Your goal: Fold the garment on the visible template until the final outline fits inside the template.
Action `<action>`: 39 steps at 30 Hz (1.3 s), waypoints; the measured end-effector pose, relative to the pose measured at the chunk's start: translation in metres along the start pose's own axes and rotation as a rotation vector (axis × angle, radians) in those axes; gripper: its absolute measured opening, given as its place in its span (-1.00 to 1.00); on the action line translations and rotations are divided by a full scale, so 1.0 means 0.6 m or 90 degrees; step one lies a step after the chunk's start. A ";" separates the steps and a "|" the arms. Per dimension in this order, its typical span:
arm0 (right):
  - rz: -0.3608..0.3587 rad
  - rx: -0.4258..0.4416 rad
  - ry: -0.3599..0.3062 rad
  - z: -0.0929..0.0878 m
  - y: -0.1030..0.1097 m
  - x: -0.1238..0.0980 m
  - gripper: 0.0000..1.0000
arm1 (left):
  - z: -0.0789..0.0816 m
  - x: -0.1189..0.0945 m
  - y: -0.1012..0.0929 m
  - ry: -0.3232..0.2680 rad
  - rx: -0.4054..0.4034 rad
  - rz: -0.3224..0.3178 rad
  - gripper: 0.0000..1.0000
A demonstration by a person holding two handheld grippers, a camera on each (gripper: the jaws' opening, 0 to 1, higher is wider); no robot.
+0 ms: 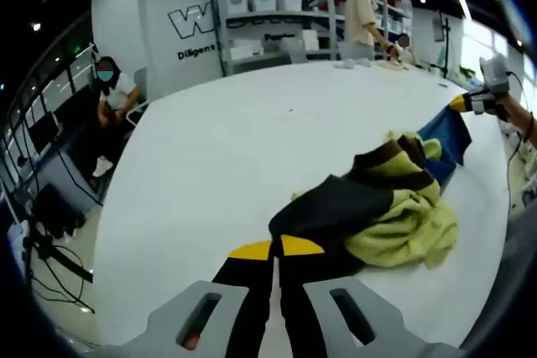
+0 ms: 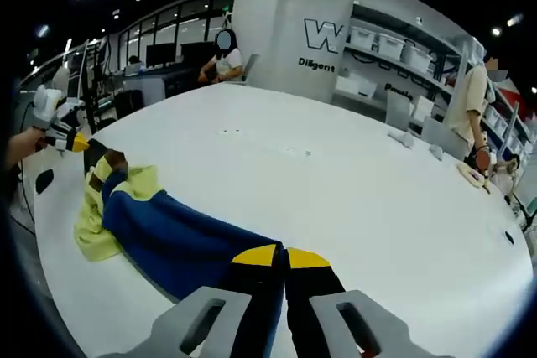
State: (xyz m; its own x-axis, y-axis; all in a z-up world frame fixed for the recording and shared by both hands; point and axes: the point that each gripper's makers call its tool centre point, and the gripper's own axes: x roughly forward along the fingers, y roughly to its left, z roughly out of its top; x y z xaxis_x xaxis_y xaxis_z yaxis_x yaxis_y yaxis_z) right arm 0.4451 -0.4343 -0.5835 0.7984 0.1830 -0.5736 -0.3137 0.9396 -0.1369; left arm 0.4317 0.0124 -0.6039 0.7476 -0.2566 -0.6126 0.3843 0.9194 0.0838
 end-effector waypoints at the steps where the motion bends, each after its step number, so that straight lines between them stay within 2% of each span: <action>1: -0.001 0.005 0.004 -0.003 -0.003 0.000 -1.00 | 0.000 -0.003 0.002 -0.002 -0.005 0.001 -0.99; 11: -0.025 0.022 0.013 -0.014 -0.028 -0.005 -1.00 | -0.006 -0.023 0.032 -0.006 -0.023 0.031 -0.99; 18: -0.060 0.020 0.020 -0.020 -0.056 -0.017 -1.00 | -0.016 -0.039 0.059 -0.002 -0.027 0.055 -0.99; 21: -0.062 0.028 0.017 -0.020 -0.064 -0.022 -1.00 | -0.019 -0.043 0.066 -0.004 -0.043 0.056 -0.99; 27: -0.087 0.020 0.028 -0.030 -0.079 -0.027 -1.00 | -0.031 -0.044 0.069 0.011 -0.039 0.066 -0.99; 34: -0.093 0.031 0.033 -0.036 -0.084 -0.030 -1.00 | -0.034 -0.048 0.068 0.012 -0.044 0.060 -0.99; 39: -0.094 0.044 0.073 -0.068 -0.080 -0.022 -1.00 | -0.053 -0.042 0.061 0.039 -0.053 0.054 -0.99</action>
State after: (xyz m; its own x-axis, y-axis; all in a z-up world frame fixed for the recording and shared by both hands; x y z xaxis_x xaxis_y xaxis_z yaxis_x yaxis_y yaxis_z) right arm 0.4287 -0.4934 -0.6023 0.7681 0.0106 -0.6402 -0.1576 0.9722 -0.1730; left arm 0.4097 0.0622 -0.6100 0.7399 -0.1598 -0.6535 0.2727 0.9592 0.0741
